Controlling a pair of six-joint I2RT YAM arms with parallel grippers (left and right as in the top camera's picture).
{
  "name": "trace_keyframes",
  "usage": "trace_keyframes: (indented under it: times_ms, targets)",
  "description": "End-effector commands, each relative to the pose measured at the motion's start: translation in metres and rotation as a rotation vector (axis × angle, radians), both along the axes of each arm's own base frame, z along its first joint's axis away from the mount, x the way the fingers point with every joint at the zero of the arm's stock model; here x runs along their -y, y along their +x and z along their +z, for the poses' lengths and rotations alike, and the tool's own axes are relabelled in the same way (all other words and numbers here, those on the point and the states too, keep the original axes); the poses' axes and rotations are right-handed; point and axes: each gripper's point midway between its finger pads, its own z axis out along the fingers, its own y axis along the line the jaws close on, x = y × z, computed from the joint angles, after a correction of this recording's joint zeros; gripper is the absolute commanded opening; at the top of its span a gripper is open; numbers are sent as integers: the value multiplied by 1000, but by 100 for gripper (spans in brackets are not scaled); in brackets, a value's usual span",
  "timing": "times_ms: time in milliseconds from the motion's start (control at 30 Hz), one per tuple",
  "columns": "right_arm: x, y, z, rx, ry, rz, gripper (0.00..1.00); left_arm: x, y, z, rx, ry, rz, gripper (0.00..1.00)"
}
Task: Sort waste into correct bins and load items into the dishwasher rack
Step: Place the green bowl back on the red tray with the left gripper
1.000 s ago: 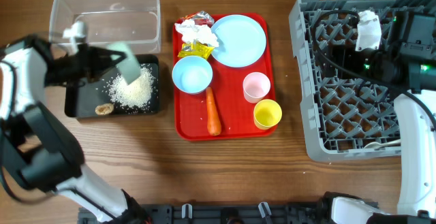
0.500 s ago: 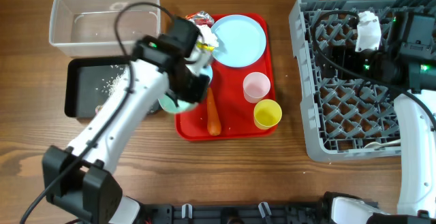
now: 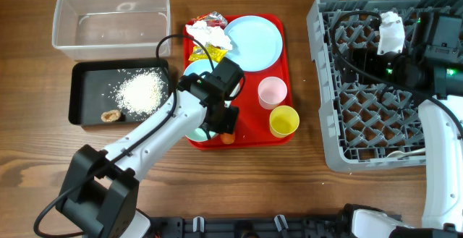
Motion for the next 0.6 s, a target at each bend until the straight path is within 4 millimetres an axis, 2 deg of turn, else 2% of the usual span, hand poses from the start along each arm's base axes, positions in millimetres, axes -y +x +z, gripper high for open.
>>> trace_keyframes:
  times_ms: [0,67,267,400,467,533,567]
  targets:
    - [0,1,-2,-8,-2,-5,90,-10,-3,-14,0,50,31,4]
    - [0,1,-2,-8,-1,-6,90,-16,-4,-21,3,76,53,4]
    - [0,0,-2,-9,-1,-6,90,-14,-2,-29,23,59,54,4]
    - [0,0,-2,-10,-1,-6,90,-12,-1,-29,30,53,50,12]
    - [0,0,-3,-13,-1,-6,90,-10,-2,-29,32,52,43,22]
    - [0,-1,-3,-16,0,-5,90,-5,-5,-29,33,51,26,52]
    - [0,-1,-3,-16,0,-5,90,-3,-7,-29,33,51,18,60]
